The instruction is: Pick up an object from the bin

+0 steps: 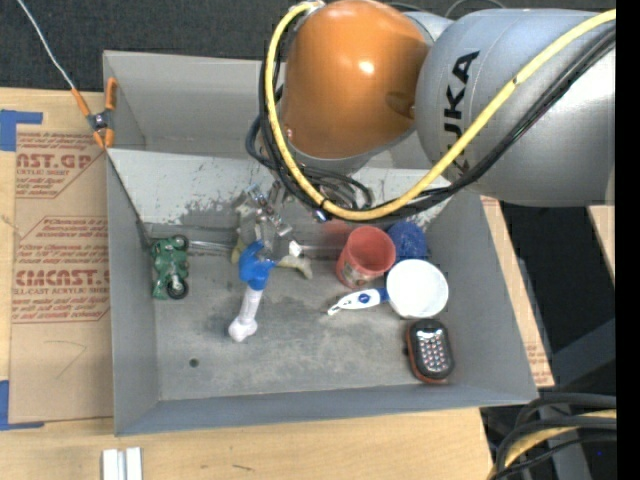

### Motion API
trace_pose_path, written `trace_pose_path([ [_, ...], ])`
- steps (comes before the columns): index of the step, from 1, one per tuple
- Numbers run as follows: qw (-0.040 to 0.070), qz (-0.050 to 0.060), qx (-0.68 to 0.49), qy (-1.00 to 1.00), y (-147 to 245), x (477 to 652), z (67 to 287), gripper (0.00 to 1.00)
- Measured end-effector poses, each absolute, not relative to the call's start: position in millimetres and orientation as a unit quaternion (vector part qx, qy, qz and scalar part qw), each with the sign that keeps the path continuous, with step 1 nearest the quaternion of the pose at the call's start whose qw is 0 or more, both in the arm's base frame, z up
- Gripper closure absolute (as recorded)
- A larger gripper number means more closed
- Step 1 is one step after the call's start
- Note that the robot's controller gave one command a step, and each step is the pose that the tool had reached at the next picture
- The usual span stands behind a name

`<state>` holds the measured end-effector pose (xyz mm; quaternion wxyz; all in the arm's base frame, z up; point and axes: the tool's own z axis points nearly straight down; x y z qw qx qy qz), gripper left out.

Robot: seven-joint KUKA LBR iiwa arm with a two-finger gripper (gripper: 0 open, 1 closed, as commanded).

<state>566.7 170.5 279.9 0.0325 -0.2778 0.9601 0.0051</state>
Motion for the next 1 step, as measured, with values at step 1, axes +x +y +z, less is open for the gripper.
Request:
trace_pose_path([
  [1, 0.031, 0.006, -0.271, 0.962, 135.9, 527.7, 254.7, 1.0],
])
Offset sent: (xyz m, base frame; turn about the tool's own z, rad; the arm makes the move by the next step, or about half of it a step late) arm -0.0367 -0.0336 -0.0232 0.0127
